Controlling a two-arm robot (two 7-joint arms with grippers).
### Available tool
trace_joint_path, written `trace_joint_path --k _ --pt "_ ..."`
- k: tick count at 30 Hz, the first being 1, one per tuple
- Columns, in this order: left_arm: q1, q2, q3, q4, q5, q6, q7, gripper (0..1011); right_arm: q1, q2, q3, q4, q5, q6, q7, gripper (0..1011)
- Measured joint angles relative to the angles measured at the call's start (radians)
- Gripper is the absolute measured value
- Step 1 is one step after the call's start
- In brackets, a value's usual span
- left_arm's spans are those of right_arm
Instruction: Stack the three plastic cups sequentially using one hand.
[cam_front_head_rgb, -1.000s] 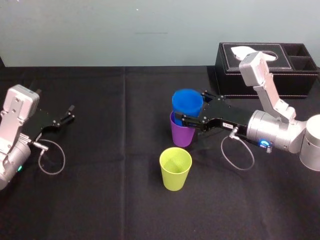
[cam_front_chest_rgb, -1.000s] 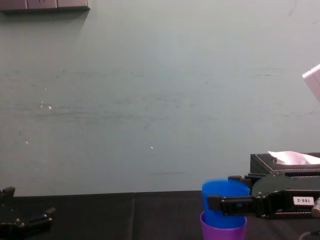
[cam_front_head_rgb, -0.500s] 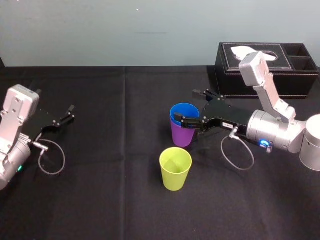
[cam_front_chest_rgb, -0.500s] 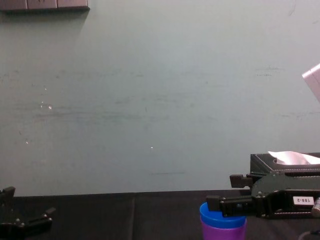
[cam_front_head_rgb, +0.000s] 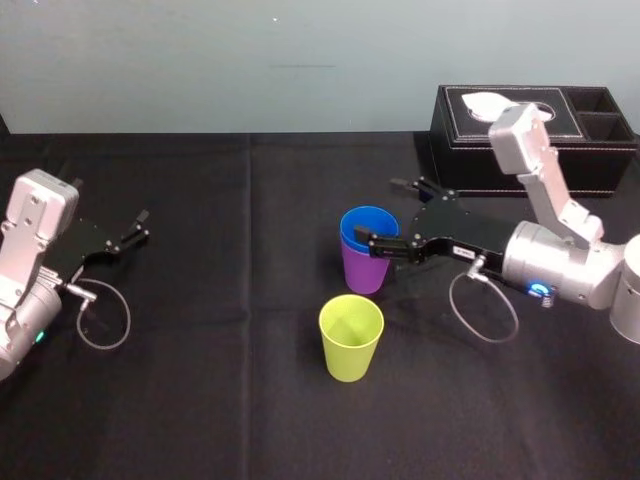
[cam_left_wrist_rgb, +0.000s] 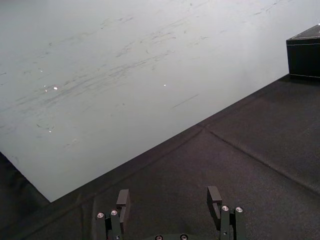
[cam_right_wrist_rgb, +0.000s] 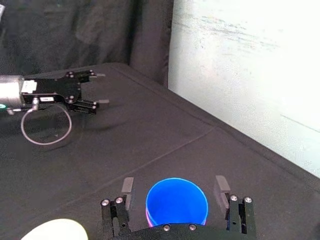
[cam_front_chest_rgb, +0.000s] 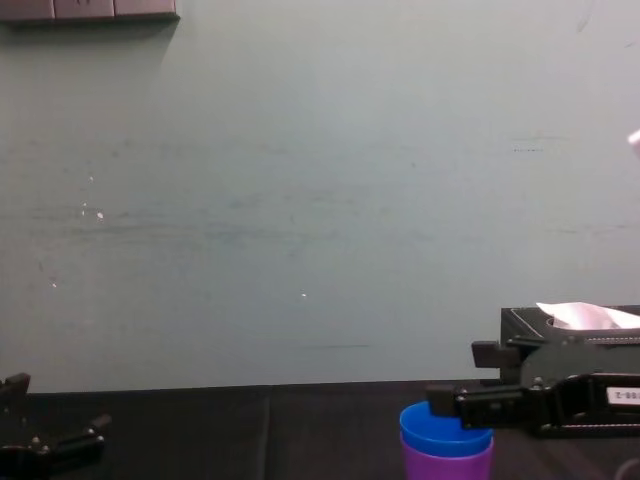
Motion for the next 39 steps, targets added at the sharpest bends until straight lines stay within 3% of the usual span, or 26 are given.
trace_joint_path --k 9,19,30,39 --pt "0.0 0.0 0.0 0.0 0.0 0.0 0.0 1011 -0.077 0.076 0.046 -0.089 0.046 -0.03 0.022 1000" --pt "0.0 0.0 0.0 0.0 0.0 0.0 0.0 1012 -0.22 0.176 0.09 -0.205 0.106 -0.077 0.052 1000" --pt "0.0 0.0 0.0 0.0 0.0 0.0 0.0 1011 -0.312 0.224 0.098 -0.257 0.119 -0.113 0.064 1000" --pt "0.0 0.0 0.0 0.0 0.0 0.0 0.0 1011 -0.328 0.226 0.078 -0.231 0.092 -0.121 0.072 1000"
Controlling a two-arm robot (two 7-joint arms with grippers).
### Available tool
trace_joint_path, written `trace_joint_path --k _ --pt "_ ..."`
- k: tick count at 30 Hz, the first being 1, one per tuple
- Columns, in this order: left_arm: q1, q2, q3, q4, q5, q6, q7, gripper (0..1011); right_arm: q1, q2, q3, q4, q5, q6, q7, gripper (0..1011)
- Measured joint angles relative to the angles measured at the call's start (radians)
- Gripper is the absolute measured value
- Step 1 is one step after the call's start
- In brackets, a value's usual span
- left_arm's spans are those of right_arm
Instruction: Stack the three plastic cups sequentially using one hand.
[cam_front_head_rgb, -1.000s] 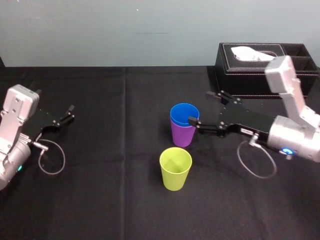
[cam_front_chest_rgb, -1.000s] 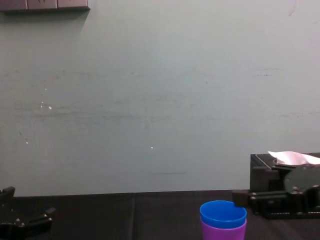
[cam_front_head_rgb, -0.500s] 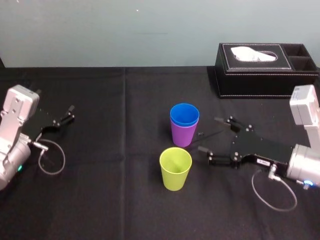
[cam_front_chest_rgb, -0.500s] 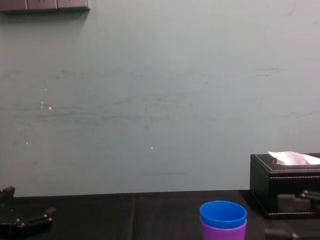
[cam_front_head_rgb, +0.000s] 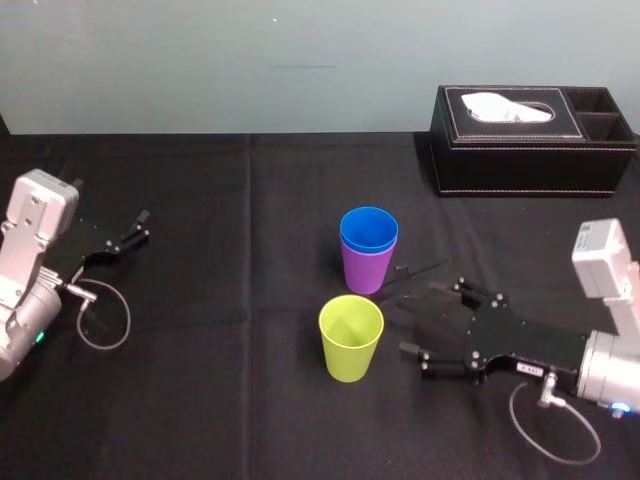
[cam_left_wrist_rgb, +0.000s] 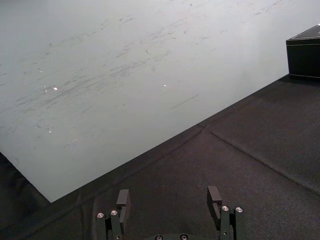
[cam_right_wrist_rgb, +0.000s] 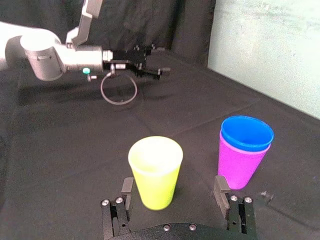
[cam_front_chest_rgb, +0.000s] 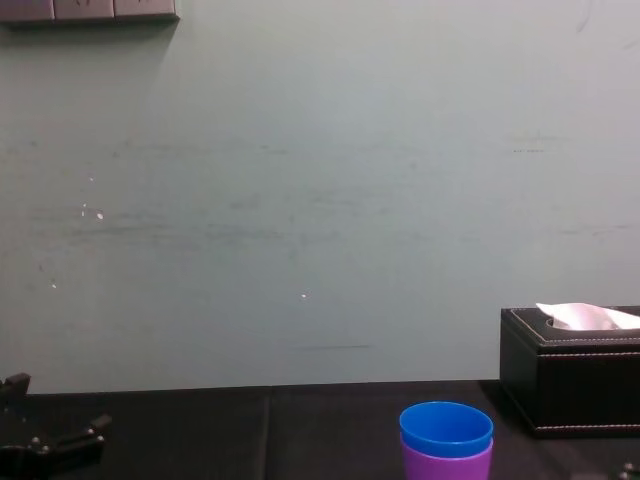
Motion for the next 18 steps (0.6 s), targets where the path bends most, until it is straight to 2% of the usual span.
trace_joint_path --k 18 --pt "0.0 0.0 0.0 0.0 0.0 0.0 0.0 1011 0.047 -0.046 -0.062 0.047 -0.046 0.021 0.023 1000"
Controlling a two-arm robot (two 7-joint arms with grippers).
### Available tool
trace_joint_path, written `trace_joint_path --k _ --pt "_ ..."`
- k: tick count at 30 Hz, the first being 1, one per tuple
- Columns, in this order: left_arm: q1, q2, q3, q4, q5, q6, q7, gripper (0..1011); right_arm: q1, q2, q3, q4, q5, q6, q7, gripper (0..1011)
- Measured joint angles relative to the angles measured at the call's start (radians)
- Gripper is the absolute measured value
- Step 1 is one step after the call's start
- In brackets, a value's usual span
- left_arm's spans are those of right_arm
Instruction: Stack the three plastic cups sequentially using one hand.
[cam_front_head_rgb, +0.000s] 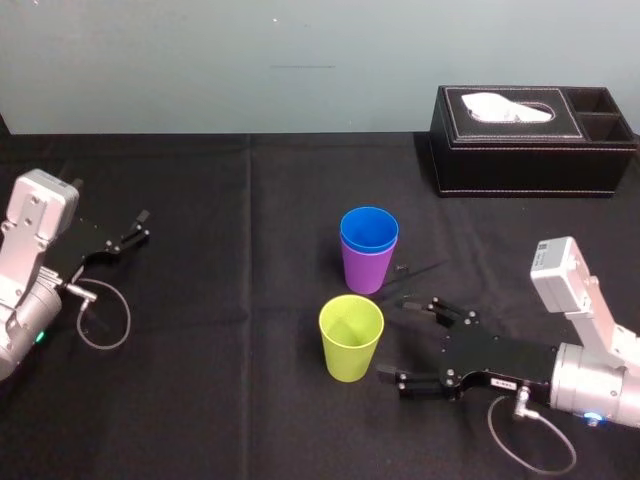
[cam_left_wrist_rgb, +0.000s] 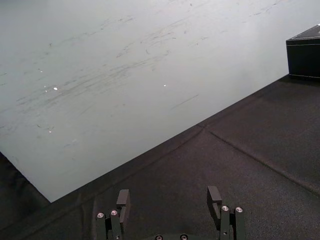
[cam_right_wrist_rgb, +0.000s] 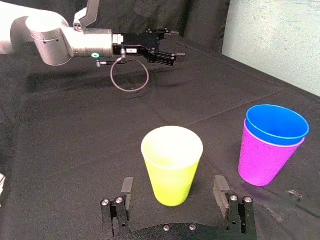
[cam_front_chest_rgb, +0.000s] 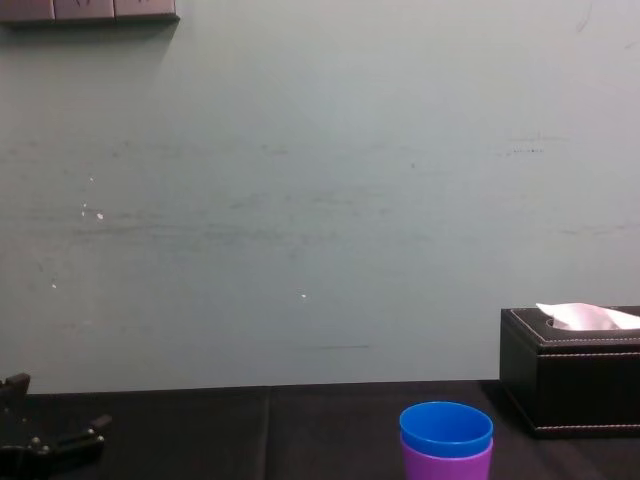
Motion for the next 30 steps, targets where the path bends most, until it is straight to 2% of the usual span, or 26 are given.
trace_joint_path --k 30 --pt "0.0 0.0 0.0 0.0 0.0 0.0 0.0 1011 0.116 -0.083 -0.088 0.11 -0.041 0.015 0.024 1000"
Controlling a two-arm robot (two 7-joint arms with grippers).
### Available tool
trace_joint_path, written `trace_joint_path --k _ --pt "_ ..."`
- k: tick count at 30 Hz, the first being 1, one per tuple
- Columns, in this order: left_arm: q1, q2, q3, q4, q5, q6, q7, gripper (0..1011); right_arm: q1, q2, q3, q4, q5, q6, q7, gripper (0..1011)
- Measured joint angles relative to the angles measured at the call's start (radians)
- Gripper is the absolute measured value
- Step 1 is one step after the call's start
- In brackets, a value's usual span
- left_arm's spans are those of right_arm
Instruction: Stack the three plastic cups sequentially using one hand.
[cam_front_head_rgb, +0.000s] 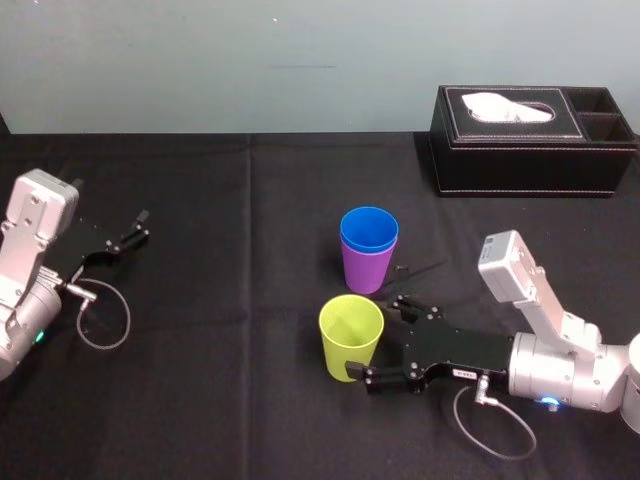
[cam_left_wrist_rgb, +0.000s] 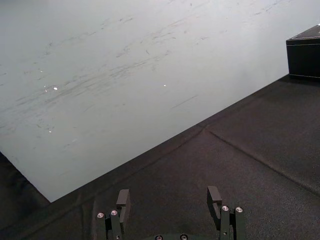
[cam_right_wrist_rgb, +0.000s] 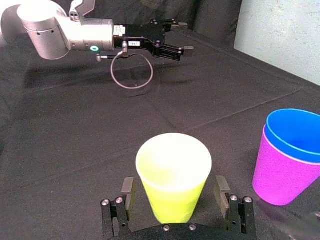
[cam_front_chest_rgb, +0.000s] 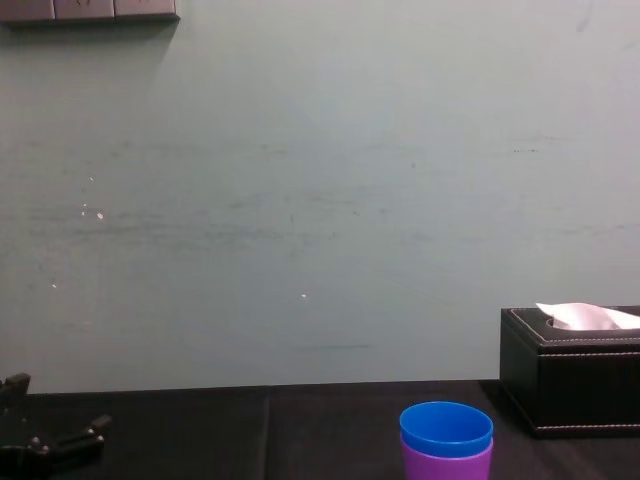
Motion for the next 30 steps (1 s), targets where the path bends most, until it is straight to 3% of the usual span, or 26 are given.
trace_joint_path --k 10,20,30 --pt "0.0 0.0 0.0 0.0 0.0 0.0 0.0 1011 0.038 -0.028 -0.02 0.033 -0.012 0.002 0.004 1000" --pt "0.0 0.0 0.0 0.0 0.0 0.0 0.0 1011 0.035 -0.026 -0.019 0.03 -0.012 0.002 0.004 993" --pt "0.0 0.0 0.0 0.0 0.0 0.0 0.0 1012 0.034 -0.025 -0.017 0.028 -0.012 0.001 0.003 771"
